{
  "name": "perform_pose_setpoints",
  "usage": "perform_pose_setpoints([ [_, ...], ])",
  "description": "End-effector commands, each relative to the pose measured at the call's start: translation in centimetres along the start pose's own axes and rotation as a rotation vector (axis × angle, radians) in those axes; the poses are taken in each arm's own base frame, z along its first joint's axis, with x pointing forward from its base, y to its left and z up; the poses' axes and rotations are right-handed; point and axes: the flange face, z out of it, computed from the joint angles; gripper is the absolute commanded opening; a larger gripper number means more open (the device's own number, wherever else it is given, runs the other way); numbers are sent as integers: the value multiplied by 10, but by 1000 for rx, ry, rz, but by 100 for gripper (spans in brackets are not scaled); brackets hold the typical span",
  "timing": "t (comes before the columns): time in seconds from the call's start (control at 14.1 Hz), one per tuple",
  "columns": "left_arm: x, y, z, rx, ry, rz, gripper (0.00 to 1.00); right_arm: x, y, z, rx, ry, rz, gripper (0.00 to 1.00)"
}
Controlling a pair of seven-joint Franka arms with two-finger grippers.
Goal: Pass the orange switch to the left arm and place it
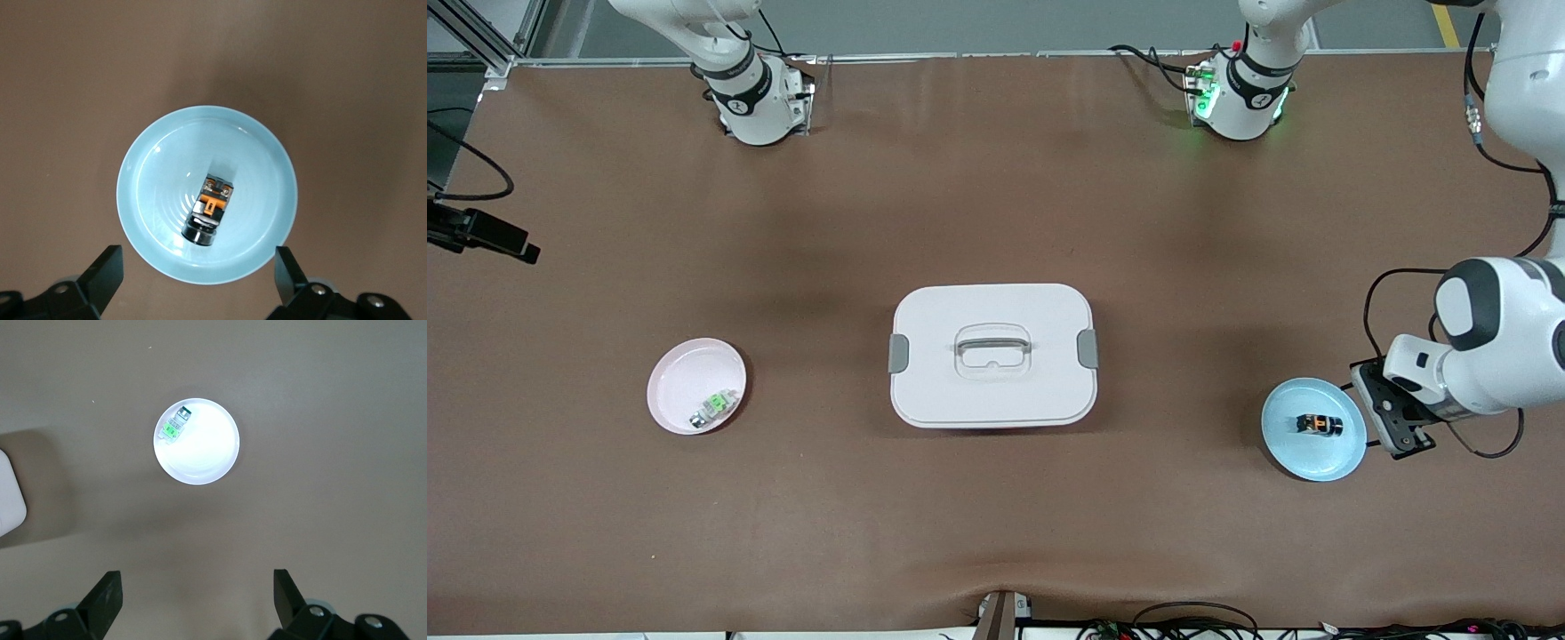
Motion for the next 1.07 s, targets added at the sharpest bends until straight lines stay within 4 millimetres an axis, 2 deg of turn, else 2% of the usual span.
perform_pose_setpoints([
  [0.0,19,19,-49,5,-36,-152,100,-14,-2,-1,12,24,-10,100],
  [0.28,55,40,-97,10,-49,-433,100,-14,1,-2,14,34,-4,100],
  [0.64,84,61,-143,41,-54,-756,100,-15,-7,-16,19,97,-17,100],
  [0.99,114,83,-163,59,-50,-975,100,-21,-7,-16,18,62,-13,100],
])
